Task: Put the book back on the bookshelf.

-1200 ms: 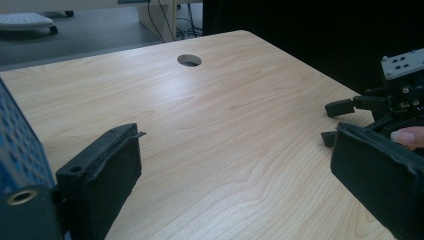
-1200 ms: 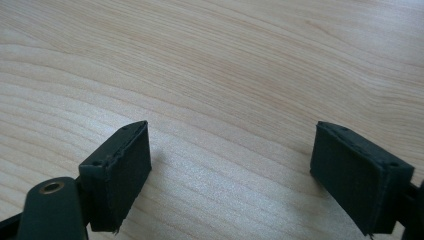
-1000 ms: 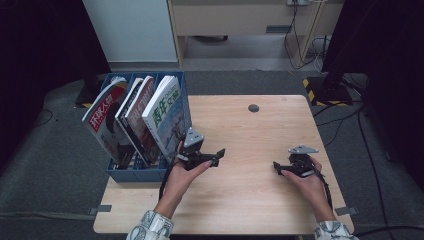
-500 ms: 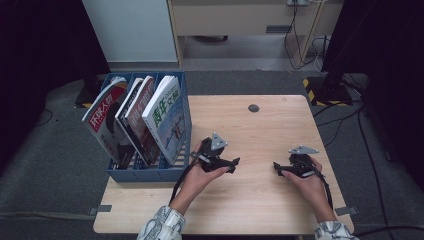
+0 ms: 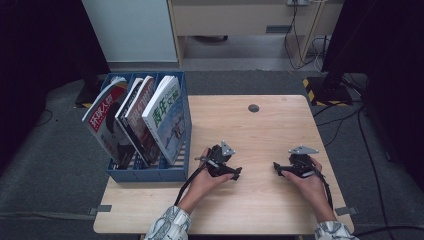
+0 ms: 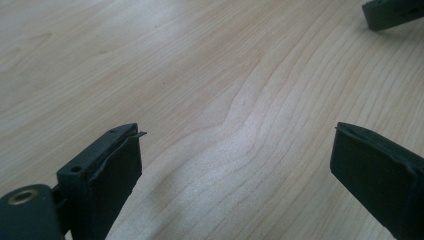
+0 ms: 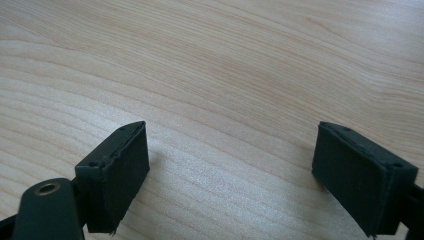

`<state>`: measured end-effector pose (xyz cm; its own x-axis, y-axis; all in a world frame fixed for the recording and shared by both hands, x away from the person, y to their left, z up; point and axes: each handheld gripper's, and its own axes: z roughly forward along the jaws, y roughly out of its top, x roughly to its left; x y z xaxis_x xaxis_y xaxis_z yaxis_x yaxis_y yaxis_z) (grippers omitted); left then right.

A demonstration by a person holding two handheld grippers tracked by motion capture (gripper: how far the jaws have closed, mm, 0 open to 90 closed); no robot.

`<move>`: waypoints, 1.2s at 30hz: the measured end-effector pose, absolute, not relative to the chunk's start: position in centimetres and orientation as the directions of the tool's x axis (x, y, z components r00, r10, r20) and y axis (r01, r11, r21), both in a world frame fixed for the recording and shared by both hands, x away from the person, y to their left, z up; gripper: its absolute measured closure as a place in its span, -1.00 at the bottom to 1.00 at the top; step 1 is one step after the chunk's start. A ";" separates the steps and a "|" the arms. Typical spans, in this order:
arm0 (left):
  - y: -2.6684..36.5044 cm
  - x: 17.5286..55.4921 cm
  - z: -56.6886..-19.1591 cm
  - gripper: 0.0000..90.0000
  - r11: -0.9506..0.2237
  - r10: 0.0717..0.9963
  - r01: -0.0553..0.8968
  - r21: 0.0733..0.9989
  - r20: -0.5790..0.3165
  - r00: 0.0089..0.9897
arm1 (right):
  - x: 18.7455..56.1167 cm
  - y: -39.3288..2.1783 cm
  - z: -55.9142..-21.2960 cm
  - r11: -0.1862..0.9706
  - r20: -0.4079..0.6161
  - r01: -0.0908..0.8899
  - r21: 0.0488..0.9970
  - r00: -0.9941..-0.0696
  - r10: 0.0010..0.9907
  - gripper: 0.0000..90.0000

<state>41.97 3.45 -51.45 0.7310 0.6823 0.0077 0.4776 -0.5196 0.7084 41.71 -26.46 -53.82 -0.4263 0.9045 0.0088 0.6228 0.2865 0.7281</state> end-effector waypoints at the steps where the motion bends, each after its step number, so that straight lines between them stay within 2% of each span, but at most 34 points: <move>1: 3.5 42.0 -51.5 -0.86 -0.520 0.682 0.478 0.708 0.008 0.731 | 41.7 -26.5 -53.8 0.286 0.009 0.623 0.728 -0.426 0.905 -0.66; 11: 3.8 42.5 -53.3 -0.87 -0.511 0.706 0.525 0.680 -0.015 0.708 | 41.7 -26.5 -53.8 0.286 0.008 0.623 0.728 -0.426 0.905 -0.66; 36: 5.0 43.2 -53.7 -0.93 -0.503 0.703 0.502 0.703 -0.006 0.712 | 41.5 -26.3 -53.8 0.280 0.006 0.623 0.730 -0.416 0.909 -0.67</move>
<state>43.17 4.98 -53.73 0.7115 0.7027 -0.0055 0.5023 -0.5031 0.7033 41.54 -26.31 -53.83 -0.4158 0.9094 0.0057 0.6231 0.2804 0.7301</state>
